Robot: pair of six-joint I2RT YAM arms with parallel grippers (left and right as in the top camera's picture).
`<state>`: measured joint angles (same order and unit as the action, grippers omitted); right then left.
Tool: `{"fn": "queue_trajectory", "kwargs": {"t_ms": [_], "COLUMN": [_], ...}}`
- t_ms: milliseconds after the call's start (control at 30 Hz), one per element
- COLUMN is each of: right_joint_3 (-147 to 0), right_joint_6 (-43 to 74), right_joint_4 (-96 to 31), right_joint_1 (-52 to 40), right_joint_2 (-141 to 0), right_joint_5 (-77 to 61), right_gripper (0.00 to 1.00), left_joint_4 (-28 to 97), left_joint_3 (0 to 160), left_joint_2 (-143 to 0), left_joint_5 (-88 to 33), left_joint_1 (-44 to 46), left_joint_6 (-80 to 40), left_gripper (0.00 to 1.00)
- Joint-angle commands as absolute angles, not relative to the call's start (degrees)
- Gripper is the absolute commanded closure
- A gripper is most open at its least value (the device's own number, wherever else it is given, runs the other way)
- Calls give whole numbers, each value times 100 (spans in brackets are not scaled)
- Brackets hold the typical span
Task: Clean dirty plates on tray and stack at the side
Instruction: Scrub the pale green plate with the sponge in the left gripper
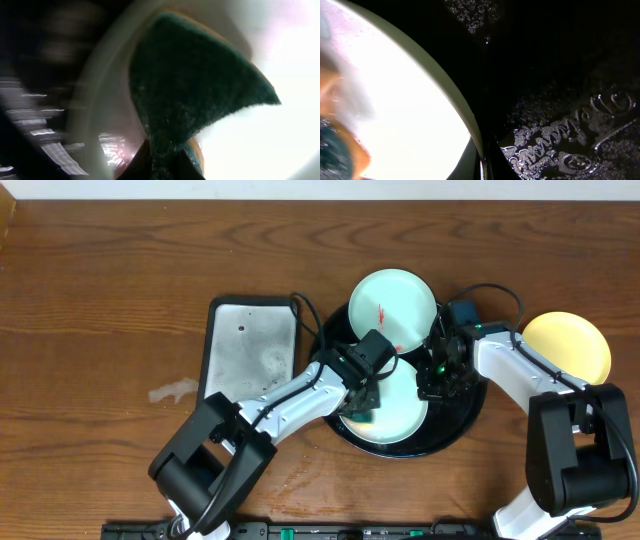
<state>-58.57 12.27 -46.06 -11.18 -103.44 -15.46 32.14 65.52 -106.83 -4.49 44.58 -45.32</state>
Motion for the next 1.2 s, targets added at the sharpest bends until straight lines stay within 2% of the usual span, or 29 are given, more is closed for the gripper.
{"fn": "queue_trajectory", "kwargs": {"t_ms": [0, 200, 333, 433, 600, 833, 1000, 1067, 1167], "right_joint_3": [-5778, -5778, -5778, -5778, -5778, -5778, -5778, -5778, -5778], "right_joint_6": [1166, 1173, 1175, 1175, 1175, 1175, 1173, 1173, 1175], "right_joint_4": [-4617, -4674, -4676, -4676, -4674, -4674, -4698, -4698, -4700], "right_joint_1": [-1133, -1133, -1133, -1133, -1135, -1133, -1135, -1133, -1133], "right_joint_2": [-10512, -10512, -10512, -10512, -10512, -10512, -10512, -10512, -10512], "right_joint_5": [-947, -947, -950, -950, -950, -950, -947, -947, -950], "right_gripper": [99, 99, 99, 99, 99, 99, 99, 99, 99], "left_joint_4": [3728, 3529, 2882, 1999, 1221, 1046, 1535, 1802, 2421], "left_joint_3": [6287, 6287, 6287, 6287, 6287, 6287, 6285, 6285, 6287], "left_joint_2": [-10949, -10951, -10962, -11061, -11194, -11203, -11203, -11203, -11203], "left_joint_5": [1726, 1710, 261, -1466, -2475, -2657, -2637, -2434, -1391], "left_joint_1": [4276, 4276, 4276, 4285, 4388, 4611, 4622, 4615, 4571], "left_joint_6": [-4036, -3859, -3861, -4145, -4676, -4705, -4257, -4023, -3942], "left_gripper": [93, 93, 93, 93, 93, 92, 92, 92, 92]}}
